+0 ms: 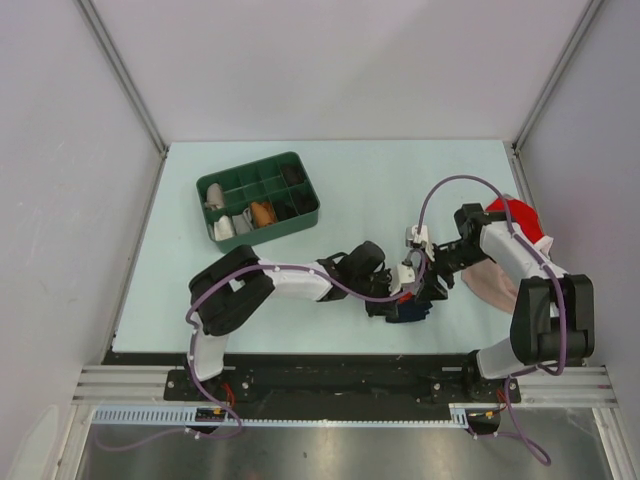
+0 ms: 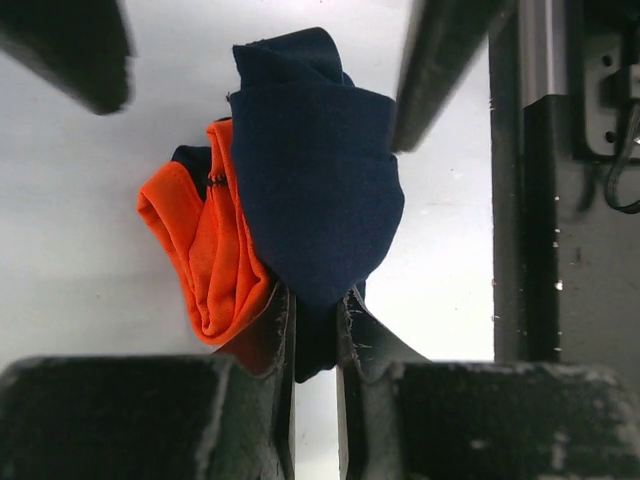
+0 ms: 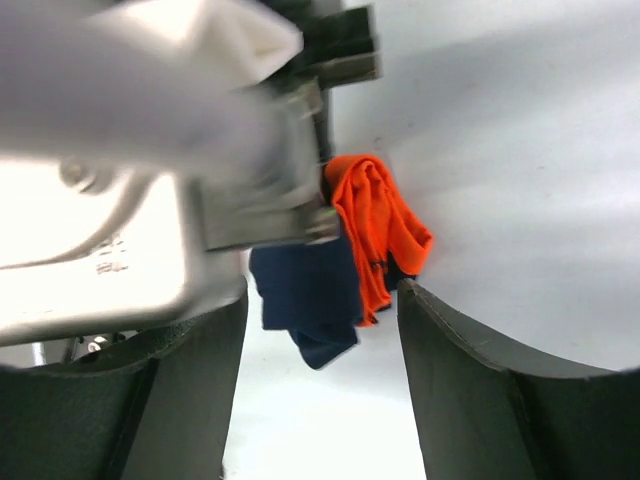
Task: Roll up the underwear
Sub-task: Roll the underwear to the center of the board.
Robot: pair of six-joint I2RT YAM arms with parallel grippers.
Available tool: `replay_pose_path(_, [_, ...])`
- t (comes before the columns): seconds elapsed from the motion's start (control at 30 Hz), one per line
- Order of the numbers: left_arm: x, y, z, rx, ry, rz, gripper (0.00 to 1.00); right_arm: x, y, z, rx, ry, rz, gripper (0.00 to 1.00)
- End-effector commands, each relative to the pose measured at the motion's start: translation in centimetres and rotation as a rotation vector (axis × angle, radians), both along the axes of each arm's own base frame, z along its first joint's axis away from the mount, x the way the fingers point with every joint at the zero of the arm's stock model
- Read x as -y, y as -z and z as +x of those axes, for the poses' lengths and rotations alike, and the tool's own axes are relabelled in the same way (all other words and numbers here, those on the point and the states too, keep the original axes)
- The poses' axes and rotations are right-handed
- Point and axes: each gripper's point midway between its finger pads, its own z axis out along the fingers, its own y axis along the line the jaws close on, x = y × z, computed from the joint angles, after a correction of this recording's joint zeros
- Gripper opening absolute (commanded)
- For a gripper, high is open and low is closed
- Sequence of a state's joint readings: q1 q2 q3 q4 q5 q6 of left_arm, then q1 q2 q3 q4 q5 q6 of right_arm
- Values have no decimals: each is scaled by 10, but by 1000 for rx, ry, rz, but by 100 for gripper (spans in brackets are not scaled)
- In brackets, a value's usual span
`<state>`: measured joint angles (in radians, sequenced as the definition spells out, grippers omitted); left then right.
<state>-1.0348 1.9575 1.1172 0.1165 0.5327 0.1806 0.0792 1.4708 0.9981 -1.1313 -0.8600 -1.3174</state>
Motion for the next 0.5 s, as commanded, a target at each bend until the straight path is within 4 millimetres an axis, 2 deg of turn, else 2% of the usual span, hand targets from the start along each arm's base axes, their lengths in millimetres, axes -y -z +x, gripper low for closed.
replay_pose_path(0.0, [-22, 34, -16, -217, -34, 118, 7, -6, 11, -1, -64, 28, 17, 64])
replay_pose_path(0.1, [-22, 35, -16, -283, -52, 116, 7, -10, 15, -1, -75, 27, 0, 59])
replay_pose_path(0.3, [-20, 36, -11, -360, -100, 111, 8, -20, 28, -11, -150, -3, -33, 26])
replay_pose_path(0.4, [-20, 37, -7, -369, -123, 107, 8, -16, 38, -12, -199, 12, -63, 22])
replay_pose_path(0.47, [-19, 34, -6, -352, -126, 91, 9, -12, 36, -9, -216, 50, -36, 23])
